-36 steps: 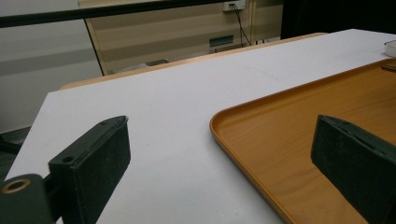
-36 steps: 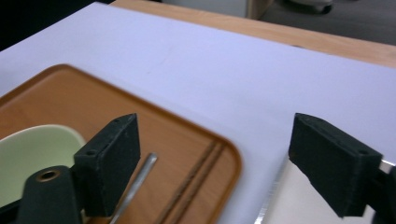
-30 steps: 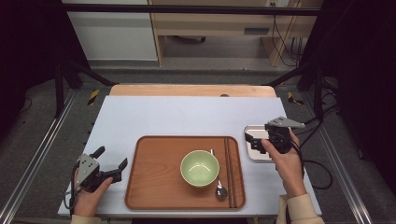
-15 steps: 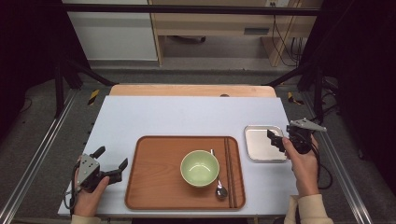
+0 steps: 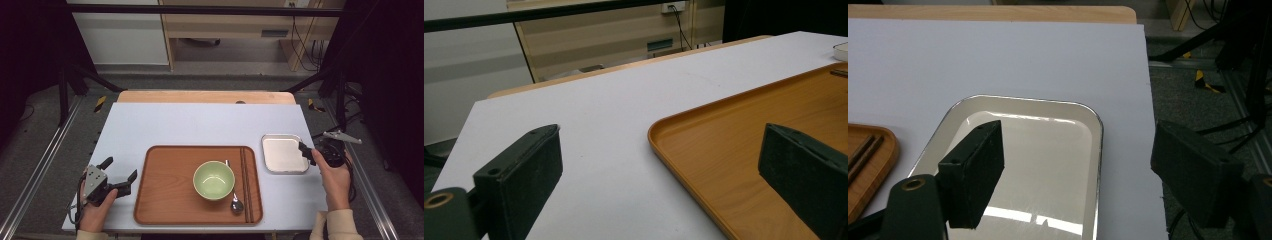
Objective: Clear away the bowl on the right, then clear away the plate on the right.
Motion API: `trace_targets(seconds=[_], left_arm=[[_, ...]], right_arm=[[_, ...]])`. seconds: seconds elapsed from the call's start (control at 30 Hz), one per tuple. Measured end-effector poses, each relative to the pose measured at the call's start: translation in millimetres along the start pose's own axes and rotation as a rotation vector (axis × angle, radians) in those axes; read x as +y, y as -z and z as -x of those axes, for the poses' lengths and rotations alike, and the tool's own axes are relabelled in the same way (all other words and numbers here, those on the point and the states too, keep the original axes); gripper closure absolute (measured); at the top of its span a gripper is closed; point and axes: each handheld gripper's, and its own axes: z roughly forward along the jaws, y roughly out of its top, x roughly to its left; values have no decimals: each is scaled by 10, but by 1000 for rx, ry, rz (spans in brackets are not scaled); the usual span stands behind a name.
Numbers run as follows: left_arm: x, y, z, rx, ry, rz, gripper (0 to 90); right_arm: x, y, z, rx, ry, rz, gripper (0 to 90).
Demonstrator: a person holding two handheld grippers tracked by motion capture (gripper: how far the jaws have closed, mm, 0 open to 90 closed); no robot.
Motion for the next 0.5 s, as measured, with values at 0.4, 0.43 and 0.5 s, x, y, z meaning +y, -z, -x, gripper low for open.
trace_targets(seconds=[0.4, 0.43, 0.5], left_arm=[[-2, -1, 6, 2, 1, -3, 36], [0, 2, 6, 3, -2, -2, 35], [3, 7, 8, 5, 2, 2, 35]], right_arm=[[-167, -72, 188, -15, -92, -94, 413], [-183, -78, 201, -14, -105, -98, 428], [-203, -73, 228, -4, -125, -106, 485]])
